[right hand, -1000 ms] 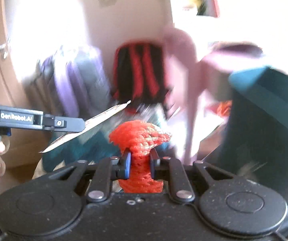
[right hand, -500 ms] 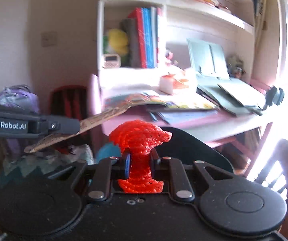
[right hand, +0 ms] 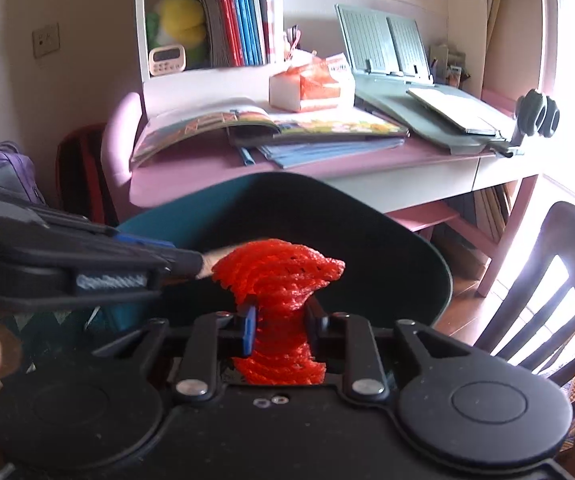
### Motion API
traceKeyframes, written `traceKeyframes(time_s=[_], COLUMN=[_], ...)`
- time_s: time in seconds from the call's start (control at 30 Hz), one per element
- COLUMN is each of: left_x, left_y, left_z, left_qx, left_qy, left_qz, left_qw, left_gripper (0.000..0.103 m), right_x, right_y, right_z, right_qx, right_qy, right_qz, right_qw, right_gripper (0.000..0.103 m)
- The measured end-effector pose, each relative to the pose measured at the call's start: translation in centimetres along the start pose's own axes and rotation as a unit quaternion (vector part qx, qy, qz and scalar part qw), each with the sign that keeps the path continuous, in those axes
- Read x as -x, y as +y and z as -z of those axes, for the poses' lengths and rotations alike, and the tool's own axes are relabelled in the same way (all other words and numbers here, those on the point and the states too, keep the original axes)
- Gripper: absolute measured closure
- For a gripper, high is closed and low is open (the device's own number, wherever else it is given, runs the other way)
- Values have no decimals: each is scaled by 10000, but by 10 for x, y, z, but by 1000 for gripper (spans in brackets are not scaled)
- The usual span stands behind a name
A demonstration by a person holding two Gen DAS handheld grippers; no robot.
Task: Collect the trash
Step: 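Lift the stick packet and red foam net and carry both toward the teal bin, then open both tools over the teal bin to drop packet and foam net, then move both tools back down toward the remaining trash under the bench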
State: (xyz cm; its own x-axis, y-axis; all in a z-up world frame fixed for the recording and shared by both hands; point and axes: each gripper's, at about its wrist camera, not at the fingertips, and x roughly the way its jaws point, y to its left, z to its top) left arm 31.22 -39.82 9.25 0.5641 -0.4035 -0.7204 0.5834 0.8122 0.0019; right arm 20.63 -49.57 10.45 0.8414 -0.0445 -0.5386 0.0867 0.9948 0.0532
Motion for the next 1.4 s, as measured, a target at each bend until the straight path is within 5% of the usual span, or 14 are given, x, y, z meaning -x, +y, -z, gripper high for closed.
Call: traceKeyframes(time_s=[0.2,0.57,1.23,1.4], left_x=[-24,-9,101,137], left_y=[-3,1,31,44], left_z=[1,6,38,53], left_qx=[11,70,163,198], left_qy=[282,219,-346,-561], left_qz=[-107,43,-35,-152], left_qw=[9995,9997,9993,9981], left_gripper=[86,85,75,55], right_x=[-16,-9,72,89], right_y=[-1,-3,46,66], right_z=[7,9,4,4], right_qx=[-38,-18,324,418], right_qy=[232,241,-260,-380], right_qz=[70,140,-301,-501], right_qw=[9997,9996,9987,9971], right_gripper=[75,52,44,44])
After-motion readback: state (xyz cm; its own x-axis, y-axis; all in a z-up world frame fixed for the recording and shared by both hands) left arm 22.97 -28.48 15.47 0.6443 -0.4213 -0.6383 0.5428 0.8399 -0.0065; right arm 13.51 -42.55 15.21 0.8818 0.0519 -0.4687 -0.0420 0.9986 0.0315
